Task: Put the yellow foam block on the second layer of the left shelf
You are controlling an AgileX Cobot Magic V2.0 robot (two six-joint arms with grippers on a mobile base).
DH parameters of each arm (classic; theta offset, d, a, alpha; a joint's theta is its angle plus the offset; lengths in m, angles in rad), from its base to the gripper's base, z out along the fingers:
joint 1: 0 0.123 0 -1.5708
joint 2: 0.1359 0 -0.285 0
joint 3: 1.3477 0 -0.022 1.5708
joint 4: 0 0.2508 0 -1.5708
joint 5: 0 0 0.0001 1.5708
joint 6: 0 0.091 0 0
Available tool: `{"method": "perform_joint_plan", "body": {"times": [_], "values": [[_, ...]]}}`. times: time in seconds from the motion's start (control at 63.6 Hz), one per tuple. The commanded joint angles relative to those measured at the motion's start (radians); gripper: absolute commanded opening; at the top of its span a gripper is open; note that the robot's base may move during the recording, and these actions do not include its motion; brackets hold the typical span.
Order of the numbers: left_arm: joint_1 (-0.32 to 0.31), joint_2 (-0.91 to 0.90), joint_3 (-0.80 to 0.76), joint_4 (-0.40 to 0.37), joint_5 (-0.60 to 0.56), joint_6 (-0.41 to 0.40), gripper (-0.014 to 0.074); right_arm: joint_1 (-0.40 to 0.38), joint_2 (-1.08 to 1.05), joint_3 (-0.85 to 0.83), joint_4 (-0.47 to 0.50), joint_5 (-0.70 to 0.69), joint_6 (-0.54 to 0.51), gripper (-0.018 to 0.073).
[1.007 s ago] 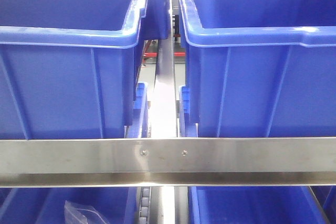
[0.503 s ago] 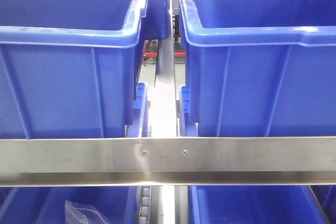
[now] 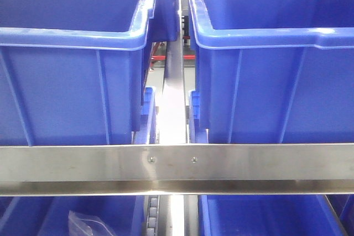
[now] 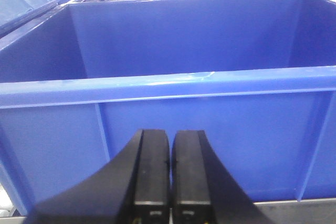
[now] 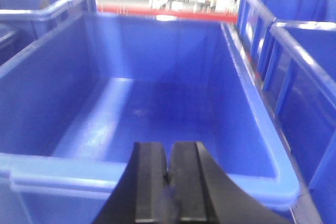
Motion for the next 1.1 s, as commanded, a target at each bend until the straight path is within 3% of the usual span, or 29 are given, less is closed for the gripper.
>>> {"method": "perform_joint_plan", "body": {"times": [0.0,0.598,0.865,1.086], "values": [[-0.002,-0.021,0.025,-0.006,-0.081,-0.005,0.0136,-0.004,-0.019,-0.017,-0.007,-0.091,-0.006,0.0057],[-0.002,-0.021,0.025,-0.006,-0.081,-0.005,0.0136,-0.004,-0.032,0.031,-0.007,-0.099,-0.006,0.0057],[-0.002,-0.021,0.025,-0.006,-0.081,-0.005,0.0136,-0.004,-0.206,0.185,-0.007,-0.100,-0.006,0.0057],[-0.002,-0.018,0.025,-0.006,-0.081,-0.005,0.0136,-0.004,-0.236,0.185,-0.007,-0.060,-0.006,0.0057]]}}
